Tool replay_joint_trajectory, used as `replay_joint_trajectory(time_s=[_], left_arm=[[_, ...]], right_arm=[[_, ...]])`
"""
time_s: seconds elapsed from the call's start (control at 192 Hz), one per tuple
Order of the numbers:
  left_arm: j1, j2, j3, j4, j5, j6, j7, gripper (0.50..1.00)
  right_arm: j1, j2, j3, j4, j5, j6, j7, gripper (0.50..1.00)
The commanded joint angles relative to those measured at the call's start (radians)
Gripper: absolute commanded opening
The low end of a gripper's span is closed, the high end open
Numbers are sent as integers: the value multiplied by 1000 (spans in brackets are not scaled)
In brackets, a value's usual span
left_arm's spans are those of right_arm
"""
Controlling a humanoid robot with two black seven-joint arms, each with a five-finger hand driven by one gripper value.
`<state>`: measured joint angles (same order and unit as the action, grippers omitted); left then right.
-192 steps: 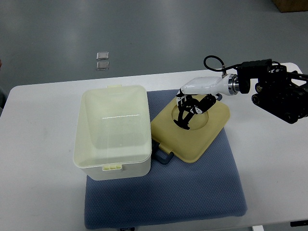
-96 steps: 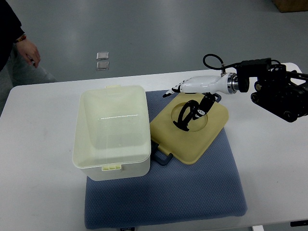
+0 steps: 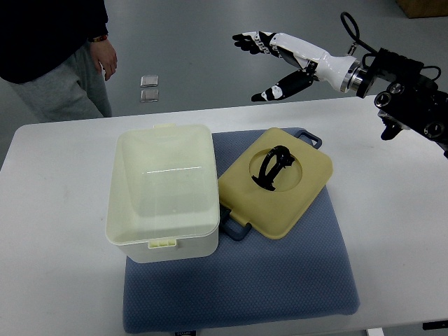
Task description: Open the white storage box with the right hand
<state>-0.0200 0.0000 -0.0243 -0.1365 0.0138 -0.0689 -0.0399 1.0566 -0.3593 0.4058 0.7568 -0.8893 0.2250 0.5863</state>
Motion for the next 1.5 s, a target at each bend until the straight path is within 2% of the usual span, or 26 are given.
replay_joint_trajectory(time_s=[0.0,0.26,0.422,0.615,0.792,1.13,1.495], left_arm=[[0,0,0,0,0,0,0,1000],[0,0,0,0,0,0,0,1000],[0,0,0,0,0,0,0,1000],[0,0,1,0,0,0,0,1000],[0,0,0,0,0,0,0,1000],[0,0,0,0,0,0,0,1000],[0,0,0,0,0,0,0,1000]], right_arm=[[-46,10,36,-39,133,-3,0,915],[-113,92,81,-168,438,2,-20,915],[-141,99,70,-194,556,10,-115,921],[-173,105,79,-197,583,13,-158,921],[-196,105,77,-197,655,60,-160,921],[-242,154,111,-226,662,45,-144,924],[-247,158,111,-228,661,24,-143,924]])
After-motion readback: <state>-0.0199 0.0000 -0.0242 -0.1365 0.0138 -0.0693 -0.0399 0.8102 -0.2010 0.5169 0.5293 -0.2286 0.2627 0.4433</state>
